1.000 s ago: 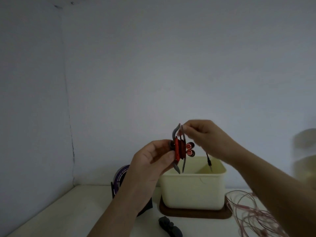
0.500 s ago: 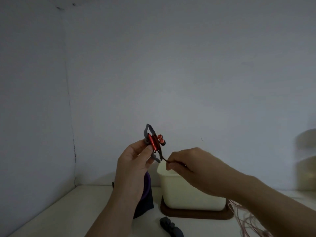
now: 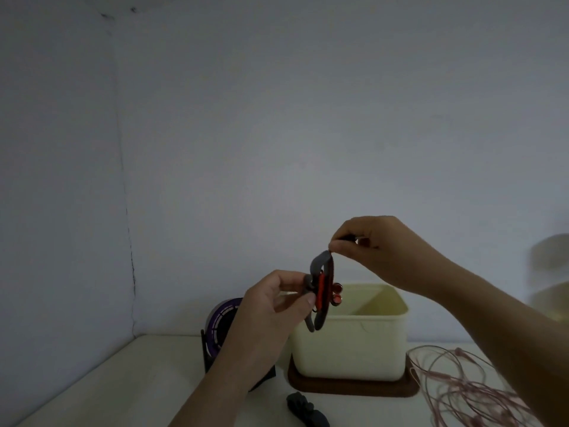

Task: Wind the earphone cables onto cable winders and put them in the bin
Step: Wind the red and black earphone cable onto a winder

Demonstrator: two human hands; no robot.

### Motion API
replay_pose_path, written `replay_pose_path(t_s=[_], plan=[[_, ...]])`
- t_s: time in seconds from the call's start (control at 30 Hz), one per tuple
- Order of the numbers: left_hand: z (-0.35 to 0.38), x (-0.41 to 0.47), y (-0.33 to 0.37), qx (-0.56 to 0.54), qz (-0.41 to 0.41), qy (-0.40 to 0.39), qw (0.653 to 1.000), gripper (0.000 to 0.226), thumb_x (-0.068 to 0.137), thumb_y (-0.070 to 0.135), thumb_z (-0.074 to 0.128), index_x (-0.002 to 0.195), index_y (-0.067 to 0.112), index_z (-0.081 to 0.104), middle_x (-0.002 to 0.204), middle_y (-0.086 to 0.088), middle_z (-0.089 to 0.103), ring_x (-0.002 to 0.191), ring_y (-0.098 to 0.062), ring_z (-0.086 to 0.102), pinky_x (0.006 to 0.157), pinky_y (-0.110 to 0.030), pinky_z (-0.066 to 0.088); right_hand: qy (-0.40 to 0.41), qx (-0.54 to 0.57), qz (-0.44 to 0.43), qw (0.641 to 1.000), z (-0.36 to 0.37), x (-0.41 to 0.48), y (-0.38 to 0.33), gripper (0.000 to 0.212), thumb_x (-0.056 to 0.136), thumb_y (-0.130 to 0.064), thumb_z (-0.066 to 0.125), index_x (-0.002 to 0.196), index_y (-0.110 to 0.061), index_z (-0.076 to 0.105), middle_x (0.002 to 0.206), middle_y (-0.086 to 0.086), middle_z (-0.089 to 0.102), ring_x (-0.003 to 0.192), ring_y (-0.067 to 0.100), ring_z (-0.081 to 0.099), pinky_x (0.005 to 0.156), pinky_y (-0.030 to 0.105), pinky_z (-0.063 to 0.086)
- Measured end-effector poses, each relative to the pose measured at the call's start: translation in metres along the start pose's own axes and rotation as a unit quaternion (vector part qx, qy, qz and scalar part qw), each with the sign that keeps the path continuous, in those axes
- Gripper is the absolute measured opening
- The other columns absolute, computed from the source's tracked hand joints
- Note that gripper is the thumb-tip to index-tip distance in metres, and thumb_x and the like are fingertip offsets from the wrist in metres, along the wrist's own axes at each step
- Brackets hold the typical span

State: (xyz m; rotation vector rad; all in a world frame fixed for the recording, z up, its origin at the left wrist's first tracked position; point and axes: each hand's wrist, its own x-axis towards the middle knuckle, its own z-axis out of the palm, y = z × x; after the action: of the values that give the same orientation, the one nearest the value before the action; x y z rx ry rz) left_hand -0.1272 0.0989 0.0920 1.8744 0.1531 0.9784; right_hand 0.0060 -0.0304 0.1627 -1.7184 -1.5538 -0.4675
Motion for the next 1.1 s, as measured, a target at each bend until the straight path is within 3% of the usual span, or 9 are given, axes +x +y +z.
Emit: replay_pose_path(t_s=[0.17,0.23,0.33,0.47,0.57,0.67,0.9,1.0,1.1], plan=[[-0.003,-0.003,0.000,0.014,0.003,-0.053,0.999,0.018,0.088,0.004,0.063,0.096,0.020,0.066,0.093,0.013,0.074,0.093,-0.005,0.069,0.090,-0.029,0.052,-0.026,0.069,0.041,0.996,0.003,-0.003,0.013,0.013,0.088,-0.033,0.061,0.077,-0.036,0.067,0.079,-0.007,0.070,0.073,0.019,0.062,0.072,0.035,0.051],[-0.004,-0.004,0.000,0.018,0.006,-0.080,0.997,0.019,0.090,0.003,0.060,0.100,0.019,0.065,0.095,0.012,0.074,0.094,-0.005,0.069,0.090,-0.027,0.052,-0.058,0.099,0.049,0.992,0.005,-0.003,0.015,0.013,0.088,-0.030,0.062,0.077,-0.032,0.069,0.080,-0.007,0.071,0.074,0.012,0.064,0.073,0.030,0.053],[-0.005,-0.006,0.001,0.010,0.004,-0.108,0.994,0.020,0.092,0.003,0.057,0.103,0.017,0.064,0.095,0.009,0.074,0.087,-0.008,0.069,0.083,-0.029,0.053,-0.096,0.144,0.066,0.983,0.007,-0.003,0.015,0.012,0.088,-0.026,0.063,0.080,-0.022,0.071,0.083,-0.001,0.072,0.080,0.016,0.067,0.071,0.017,0.053],[-0.005,-0.007,0.001,-0.046,-0.018,-0.117,0.992,0.021,0.096,0.001,0.048,0.106,0.011,0.063,0.092,0.004,0.073,0.080,-0.010,0.068,0.075,-0.031,0.056,-0.106,0.149,0.070,0.981,0.003,-0.004,0.017,0.013,0.088,-0.028,0.061,0.082,-0.023,0.071,0.084,-0.001,0.072,0.080,0.013,0.068,0.077,0.022,0.055],[-0.006,-0.006,-0.002,-0.153,-0.051,-0.075,0.984,0.023,0.096,-0.001,0.044,0.105,0.007,0.063,0.093,-0.005,0.073,0.078,-0.014,0.069,0.066,-0.030,0.057,-0.082,0.158,0.076,0.981,0.000,-0.010,0.019,0.014,0.090,-0.026,0.060,0.081,-0.022,0.071,0.082,-0.005,0.072,0.074,0.008,0.066,0.071,0.018,0.053],[-0.006,-0.004,-0.005,-0.211,-0.085,-0.015,0.974,0.016,0.093,-0.004,0.046,0.092,0.004,0.060,0.083,-0.008,0.072,0.070,-0.016,0.067,0.063,-0.032,0.060,-0.056,0.134,0.064,0.987,0.001,-0.017,0.015,0.014,0.089,-0.028,0.060,0.080,-0.024,0.069,0.080,-0.007,0.071,0.074,0.005,0.066,0.068,0.015,0.050],[-0.001,-0.007,-0.005,-0.081,-0.054,-0.058,0.994,0.015,0.091,-0.001,0.054,0.093,0.011,0.063,0.085,0.003,0.075,0.079,-0.011,0.070,0.077,-0.031,0.056,-0.055,0.117,0.063,0.990,0.004,-0.013,0.011,0.015,0.088,-0.033,0.060,0.081,-0.023,0.070,0.080,-0.003,0.072,0.077,0.011,0.067,0.079,0.033,0.053],[-0.003,-0.008,-0.003,-0.042,-0.031,-0.050,0.997,0.016,0.090,0.003,0.058,0.094,0.016,0.065,0.086,0.007,0.075,0.079,-0.007,0.070,0.077,-0.024,0.053,-0.060,0.181,0.083,0.978,0.008,-0.014,0.014,0.016,0.089,-0.026,0.060,0.082,-0.016,0.071,0.082,0.004,0.073,0.081,0.021,0.068,0.079,0.032,0.054],[-0.006,-0.006,-0.006,0.002,-0.022,-0.002,1.000,0.018,0.091,0.006,0.059,0.095,0.022,0.066,0.086,0.014,0.074,0.077,-0.001,0.069,0.071,-0.017,0.051,-0.043,0.235,0.092,0.967,0.009,-0.019,0.016,0.015,0.090,-0.020,0.059,0.084,-0.012,0.070,0.082,0.004,0.073,0.077,0.014,0.068,0.078,0.027,0.054]])
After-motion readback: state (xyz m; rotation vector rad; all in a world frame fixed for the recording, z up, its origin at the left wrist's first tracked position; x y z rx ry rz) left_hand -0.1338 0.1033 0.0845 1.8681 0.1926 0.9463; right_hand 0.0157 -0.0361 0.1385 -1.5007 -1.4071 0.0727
